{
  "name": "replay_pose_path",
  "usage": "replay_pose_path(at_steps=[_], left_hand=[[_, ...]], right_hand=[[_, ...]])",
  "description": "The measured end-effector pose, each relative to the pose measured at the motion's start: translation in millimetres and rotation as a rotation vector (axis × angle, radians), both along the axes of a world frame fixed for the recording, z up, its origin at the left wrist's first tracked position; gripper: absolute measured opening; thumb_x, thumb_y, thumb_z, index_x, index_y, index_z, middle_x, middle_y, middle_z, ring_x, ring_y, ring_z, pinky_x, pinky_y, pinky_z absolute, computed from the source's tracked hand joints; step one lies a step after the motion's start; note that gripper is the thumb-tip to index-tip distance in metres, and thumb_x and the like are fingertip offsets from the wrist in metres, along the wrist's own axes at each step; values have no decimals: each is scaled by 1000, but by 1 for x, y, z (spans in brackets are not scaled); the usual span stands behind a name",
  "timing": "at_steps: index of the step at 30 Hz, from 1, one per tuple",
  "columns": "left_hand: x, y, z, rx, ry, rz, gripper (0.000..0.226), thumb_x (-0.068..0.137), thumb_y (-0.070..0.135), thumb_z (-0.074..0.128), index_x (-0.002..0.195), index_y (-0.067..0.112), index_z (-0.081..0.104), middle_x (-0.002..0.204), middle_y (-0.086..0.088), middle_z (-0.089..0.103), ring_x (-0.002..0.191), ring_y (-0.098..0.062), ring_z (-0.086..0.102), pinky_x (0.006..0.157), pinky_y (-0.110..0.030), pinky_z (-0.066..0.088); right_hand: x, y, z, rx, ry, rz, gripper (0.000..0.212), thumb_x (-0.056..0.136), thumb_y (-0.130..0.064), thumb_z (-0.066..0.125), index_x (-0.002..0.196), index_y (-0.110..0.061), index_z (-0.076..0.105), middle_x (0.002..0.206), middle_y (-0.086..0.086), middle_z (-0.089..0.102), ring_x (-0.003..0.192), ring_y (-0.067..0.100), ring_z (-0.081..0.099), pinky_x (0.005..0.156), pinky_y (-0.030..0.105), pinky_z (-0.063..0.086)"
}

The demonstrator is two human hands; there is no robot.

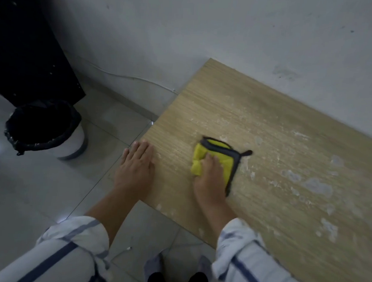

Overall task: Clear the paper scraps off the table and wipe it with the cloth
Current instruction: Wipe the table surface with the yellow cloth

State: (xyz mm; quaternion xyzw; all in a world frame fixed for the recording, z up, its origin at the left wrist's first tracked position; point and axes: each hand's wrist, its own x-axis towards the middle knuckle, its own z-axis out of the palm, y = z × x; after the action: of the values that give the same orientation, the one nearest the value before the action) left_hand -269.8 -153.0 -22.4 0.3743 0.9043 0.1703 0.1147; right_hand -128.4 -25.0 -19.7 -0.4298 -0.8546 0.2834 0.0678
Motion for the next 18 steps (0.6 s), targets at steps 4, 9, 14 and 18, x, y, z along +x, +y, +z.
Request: replay_pose_path(at_steps=[4,9,14,18], left_hand=[[-2,4,14,166,-178,87,50,99,36,21,143,17,34,153,-3,29,145,-14,11,117,-33,1],[20,26,44,138,-190,138,47,101,32,24,146,19,28,155,-3,24,145,-18,10,118,-40,3],[70,55,27,-122,48,-201,56,97,41,29,148,22,16,159,-2,5,146,-25,-2,116,-51,-2],[71,39,7,-228,157,-161,65,90,63,23,147,32,16,159,1,9,145,-27,6,113,-56,5]], right_hand=[[-39,-55,16,-171,109,217,52,83,-18,46,133,-4,42,149,14,33,142,33,18,116,43,8],[-18,-14,43,-395,319,-2,38,85,-19,46,122,-19,54,140,0,46,114,16,51,91,29,41],[18,39,3,32,-4,37,41,98,-22,33,136,-10,42,152,10,29,143,23,18,116,36,13],[26,43,-10,200,-105,130,54,92,-34,23,139,-11,37,152,9,28,144,24,16,118,40,8]])
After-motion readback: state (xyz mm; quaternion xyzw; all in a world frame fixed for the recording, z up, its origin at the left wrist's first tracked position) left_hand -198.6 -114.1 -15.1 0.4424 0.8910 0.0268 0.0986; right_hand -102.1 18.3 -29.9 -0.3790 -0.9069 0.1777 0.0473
